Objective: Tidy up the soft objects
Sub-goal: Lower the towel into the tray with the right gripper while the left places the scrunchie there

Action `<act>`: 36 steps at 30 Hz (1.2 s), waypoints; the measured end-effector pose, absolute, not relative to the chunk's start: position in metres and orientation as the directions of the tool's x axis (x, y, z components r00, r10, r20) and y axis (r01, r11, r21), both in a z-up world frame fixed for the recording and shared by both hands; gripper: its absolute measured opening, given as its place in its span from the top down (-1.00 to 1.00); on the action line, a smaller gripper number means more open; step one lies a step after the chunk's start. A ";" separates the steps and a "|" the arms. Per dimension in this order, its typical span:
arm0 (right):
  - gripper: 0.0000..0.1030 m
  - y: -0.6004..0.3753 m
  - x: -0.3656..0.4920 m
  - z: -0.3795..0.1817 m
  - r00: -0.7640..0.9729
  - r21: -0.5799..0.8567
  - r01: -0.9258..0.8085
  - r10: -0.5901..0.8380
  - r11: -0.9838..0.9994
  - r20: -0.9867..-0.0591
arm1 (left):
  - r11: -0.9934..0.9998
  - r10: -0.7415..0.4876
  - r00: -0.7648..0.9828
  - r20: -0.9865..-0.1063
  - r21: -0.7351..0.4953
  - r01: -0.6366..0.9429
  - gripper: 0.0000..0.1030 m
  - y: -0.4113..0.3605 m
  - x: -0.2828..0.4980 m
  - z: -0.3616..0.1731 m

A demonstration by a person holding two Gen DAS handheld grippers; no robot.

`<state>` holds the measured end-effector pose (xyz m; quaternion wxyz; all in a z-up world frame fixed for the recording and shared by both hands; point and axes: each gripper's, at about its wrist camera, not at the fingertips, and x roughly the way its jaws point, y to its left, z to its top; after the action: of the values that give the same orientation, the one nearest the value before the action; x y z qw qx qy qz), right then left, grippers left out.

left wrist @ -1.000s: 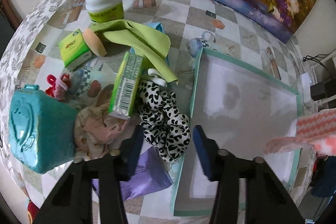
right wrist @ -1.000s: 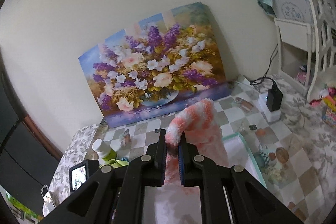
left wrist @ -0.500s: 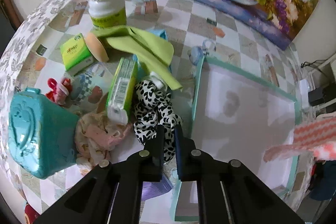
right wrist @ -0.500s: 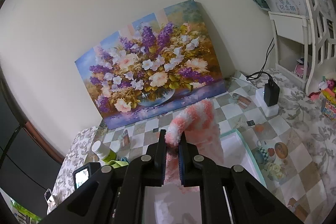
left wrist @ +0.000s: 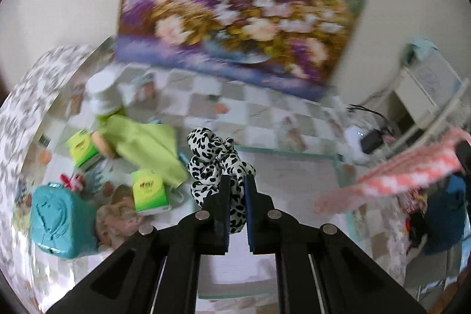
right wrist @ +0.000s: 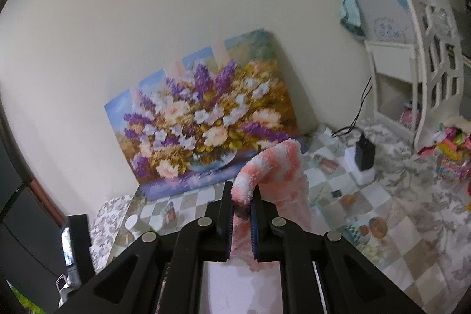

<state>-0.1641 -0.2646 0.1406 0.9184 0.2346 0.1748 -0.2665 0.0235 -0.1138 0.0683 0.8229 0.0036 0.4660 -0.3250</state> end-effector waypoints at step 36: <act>0.74 -0.317 -0.098 -0.052 0.352 0.229 0.714 -0.057 0.661 -0.934 | 0.772 -0.316 0.108 -0.943 -0.189 0.606 0.81 -0.178 -0.001 -0.046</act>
<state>-0.0983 -0.3171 -0.0525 0.7561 0.3231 0.5088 -0.2550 -0.0011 -0.1776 -0.0464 0.7339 0.1233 0.5895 -0.3141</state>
